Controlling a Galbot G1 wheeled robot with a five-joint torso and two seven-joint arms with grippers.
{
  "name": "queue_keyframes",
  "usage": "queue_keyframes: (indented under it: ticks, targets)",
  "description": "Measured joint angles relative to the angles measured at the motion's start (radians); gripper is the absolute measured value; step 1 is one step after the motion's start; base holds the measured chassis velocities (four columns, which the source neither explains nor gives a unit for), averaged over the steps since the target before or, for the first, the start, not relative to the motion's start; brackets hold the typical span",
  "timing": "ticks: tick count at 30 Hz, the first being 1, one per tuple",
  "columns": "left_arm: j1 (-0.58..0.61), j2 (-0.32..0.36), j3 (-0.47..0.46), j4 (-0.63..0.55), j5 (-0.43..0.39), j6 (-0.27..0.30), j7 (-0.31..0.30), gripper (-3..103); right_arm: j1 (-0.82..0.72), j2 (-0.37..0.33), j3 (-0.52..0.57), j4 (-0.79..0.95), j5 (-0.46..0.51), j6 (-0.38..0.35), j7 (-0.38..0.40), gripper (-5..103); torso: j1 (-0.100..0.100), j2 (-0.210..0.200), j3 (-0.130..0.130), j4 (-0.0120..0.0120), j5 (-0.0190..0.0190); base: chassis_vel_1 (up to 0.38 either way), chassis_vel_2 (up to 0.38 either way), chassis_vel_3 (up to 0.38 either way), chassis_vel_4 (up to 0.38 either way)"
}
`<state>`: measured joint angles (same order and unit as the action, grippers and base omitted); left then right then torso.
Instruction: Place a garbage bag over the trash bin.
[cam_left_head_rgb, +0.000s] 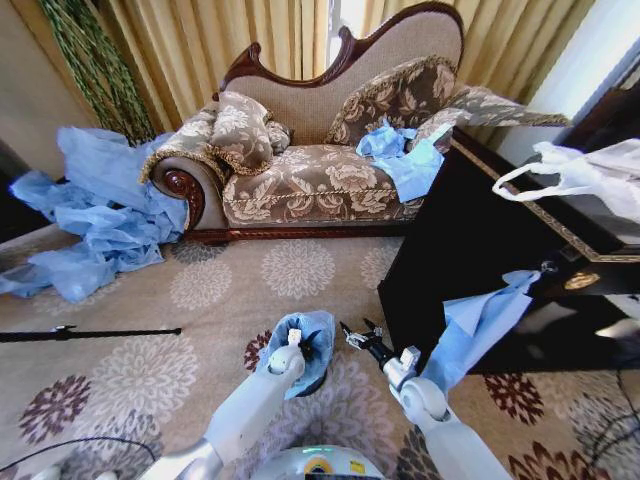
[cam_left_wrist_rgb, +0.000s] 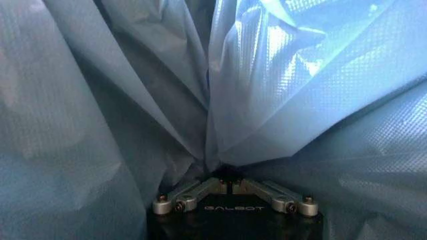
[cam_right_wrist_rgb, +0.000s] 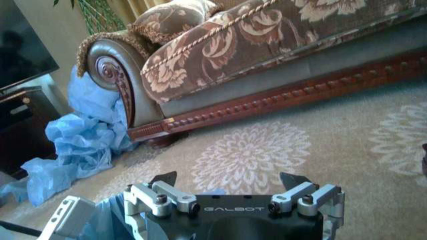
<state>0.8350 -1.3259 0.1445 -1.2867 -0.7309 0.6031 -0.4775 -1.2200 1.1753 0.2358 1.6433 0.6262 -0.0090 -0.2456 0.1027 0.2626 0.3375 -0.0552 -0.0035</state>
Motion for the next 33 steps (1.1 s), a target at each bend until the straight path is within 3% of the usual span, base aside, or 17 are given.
queue_keyframes:
  ticks: [14,33]
  targets:
    - [-0.024,0.023,0.003,-0.015,-0.038,0.074,0.028,0,-0.016,0.001,-0.012,0.042,-0.008,-0.001,0.012,100,0.000,0.000,0.000,0.0001,0.0000,0.000,0.000,0.000,0.000]
    - [-0.080,-0.005,0.024,0.125,-0.002,0.084,0.089,0,-0.020,0.002,-0.028,0.065,-0.013,-0.001,0.026,100,0.000,0.000,0.000,0.0000,0.0001,0.000,0.000,0.000,0.000]
